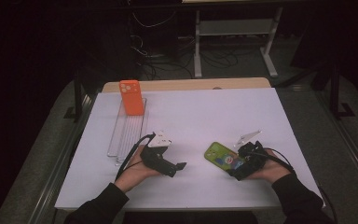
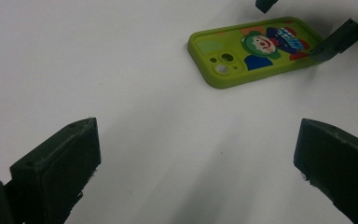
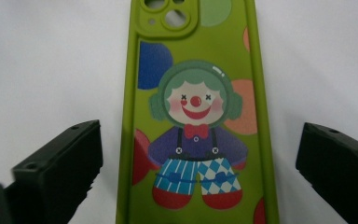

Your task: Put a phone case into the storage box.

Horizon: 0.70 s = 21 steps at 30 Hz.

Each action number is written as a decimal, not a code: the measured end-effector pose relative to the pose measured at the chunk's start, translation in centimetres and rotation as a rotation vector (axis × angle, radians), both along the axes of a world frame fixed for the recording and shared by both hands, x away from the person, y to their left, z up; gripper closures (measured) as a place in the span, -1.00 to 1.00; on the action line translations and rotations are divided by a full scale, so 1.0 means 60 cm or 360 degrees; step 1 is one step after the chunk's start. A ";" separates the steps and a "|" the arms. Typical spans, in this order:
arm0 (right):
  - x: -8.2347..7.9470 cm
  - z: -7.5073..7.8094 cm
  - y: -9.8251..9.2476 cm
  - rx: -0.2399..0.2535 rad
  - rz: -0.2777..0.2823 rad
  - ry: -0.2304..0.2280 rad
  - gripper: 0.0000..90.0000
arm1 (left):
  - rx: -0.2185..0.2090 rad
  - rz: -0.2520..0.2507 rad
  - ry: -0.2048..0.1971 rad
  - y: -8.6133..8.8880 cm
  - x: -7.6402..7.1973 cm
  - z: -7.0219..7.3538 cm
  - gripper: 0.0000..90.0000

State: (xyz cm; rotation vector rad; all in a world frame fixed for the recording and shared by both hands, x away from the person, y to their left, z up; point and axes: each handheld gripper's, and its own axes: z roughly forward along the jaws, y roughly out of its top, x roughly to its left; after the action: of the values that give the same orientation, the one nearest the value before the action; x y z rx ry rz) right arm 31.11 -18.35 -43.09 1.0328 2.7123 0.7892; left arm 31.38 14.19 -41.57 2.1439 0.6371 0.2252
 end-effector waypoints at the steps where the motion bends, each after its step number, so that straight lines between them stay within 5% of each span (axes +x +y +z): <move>1: 0.000 -0.002 0.000 -0.0005 0.0005 -0.0013 -0.95 | 0.0003 0.0001 0.0001 0.000 0.000 0.000 -1.00; 21: -0.008 -0.014 -0.001 -0.0066 0.0037 0.0001 -0.67 | 0.0008 0.0003 -0.0007 0.000 0.000 0.001 -1.00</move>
State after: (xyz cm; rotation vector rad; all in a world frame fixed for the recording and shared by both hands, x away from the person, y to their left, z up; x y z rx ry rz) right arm 30.62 -18.43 -43.93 0.9951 2.7339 0.7327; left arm 31.37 14.17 -41.48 2.1471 0.6371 0.2327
